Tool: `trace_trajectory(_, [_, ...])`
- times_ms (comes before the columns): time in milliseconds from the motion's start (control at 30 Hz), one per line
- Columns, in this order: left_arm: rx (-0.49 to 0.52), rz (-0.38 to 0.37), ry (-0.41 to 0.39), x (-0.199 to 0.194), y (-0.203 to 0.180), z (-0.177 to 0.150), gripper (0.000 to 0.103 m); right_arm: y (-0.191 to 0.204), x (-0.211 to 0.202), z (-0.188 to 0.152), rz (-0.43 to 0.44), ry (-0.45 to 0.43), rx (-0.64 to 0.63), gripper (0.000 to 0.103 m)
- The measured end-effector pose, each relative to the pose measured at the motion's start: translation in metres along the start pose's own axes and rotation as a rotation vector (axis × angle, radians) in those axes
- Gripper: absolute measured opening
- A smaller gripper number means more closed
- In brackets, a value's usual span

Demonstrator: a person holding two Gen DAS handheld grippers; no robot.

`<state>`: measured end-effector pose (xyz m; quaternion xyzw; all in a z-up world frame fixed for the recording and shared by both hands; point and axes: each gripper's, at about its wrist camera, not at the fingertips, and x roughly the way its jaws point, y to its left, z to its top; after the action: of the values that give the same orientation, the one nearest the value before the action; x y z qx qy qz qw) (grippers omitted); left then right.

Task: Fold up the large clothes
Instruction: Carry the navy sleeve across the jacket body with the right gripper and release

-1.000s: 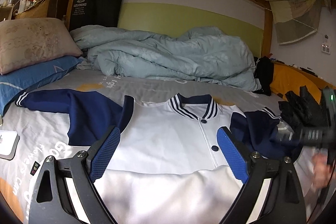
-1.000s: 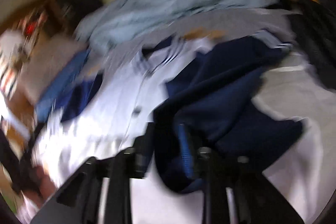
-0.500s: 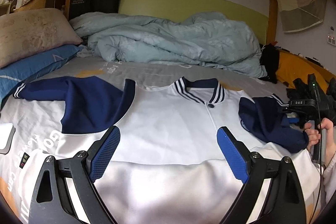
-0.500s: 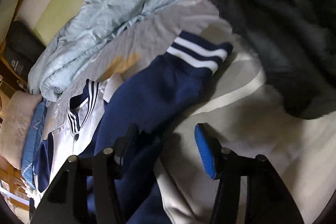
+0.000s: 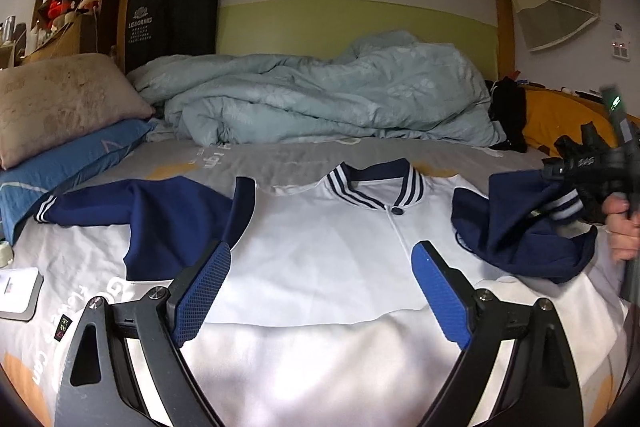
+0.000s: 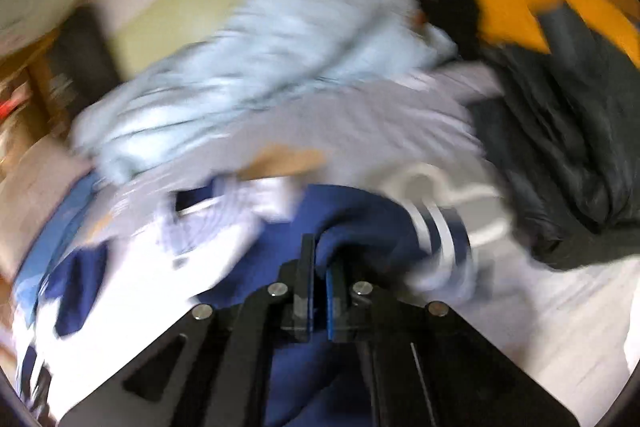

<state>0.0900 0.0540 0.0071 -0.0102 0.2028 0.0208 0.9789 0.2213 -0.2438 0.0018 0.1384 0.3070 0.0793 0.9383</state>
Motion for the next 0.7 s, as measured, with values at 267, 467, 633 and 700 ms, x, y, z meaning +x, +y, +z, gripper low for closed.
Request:
trace_trajectory(267, [-0.061, -0.005, -0.041, -0.021, 0.014, 0.012, 0.091, 0.096, -0.013, -0.075, 0.253, 0.219, -0.187, 0.004])
trace_trajectory(467, [-0.095, 0.004, -0.057, -0.03, 0.026, 0.018, 0.091, 0.105, 0.008, -0.121, 0.211, 0.327, -0.239, 0.007])
trace_trajectory(633, [-0.08, -0.005, -0.046, -0.029, 0.025, 0.017, 0.091, 0.095, -0.002, -0.118, 0.241, 0.358, -0.185, 0.008])
trace_trajectory(700, [-0.066, -0.015, -0.044, -0.028, 0.021, 0.016, 0.091, 0.088, -0.009, -0.114, 0.26, 0.363, -0.151, 0.019])
